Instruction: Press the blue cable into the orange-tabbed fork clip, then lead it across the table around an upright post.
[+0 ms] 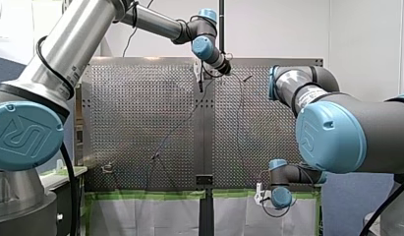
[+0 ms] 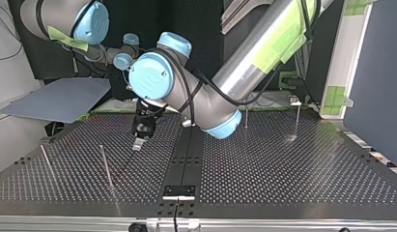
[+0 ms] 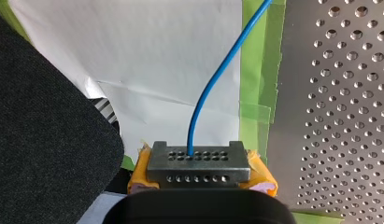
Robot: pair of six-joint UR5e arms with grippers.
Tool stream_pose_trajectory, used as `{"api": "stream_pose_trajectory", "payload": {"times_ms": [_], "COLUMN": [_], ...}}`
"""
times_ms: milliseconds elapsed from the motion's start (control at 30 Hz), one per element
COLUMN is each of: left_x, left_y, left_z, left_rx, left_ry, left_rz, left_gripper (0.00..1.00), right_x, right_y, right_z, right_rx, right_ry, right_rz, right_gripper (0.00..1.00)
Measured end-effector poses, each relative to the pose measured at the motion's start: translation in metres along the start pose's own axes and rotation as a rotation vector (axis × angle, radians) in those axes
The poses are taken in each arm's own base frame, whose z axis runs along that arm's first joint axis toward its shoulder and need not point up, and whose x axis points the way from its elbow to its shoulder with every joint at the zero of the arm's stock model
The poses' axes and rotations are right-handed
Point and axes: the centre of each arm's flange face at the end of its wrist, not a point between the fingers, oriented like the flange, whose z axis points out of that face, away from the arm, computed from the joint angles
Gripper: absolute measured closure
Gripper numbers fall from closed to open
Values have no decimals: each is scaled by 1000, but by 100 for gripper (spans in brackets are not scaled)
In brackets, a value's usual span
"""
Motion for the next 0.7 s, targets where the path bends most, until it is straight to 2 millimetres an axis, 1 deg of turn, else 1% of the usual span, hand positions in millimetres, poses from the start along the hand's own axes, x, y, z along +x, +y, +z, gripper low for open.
{"api": "stream_pose_trajectory", "payload": {"times_ms": [233,533,700], "left_x": [0,1,9], "left_y": [5,5,7], "left_z": [-2,-2,-4], "left_rx": [-44,-49,-55], "left_ry": [4,9,28], "left_rz": [0,2,15], "left_gripper": [1,1,1], "right_x": [0,0,0], "right_y": [-1,-2,-2], "right_z": [0,-1,-1], "right_rx": [2,4,4], "right_ry": [0,0,-1], "right_rz": [-2,-4,-4], "right_gripper": [100,100,100]}}
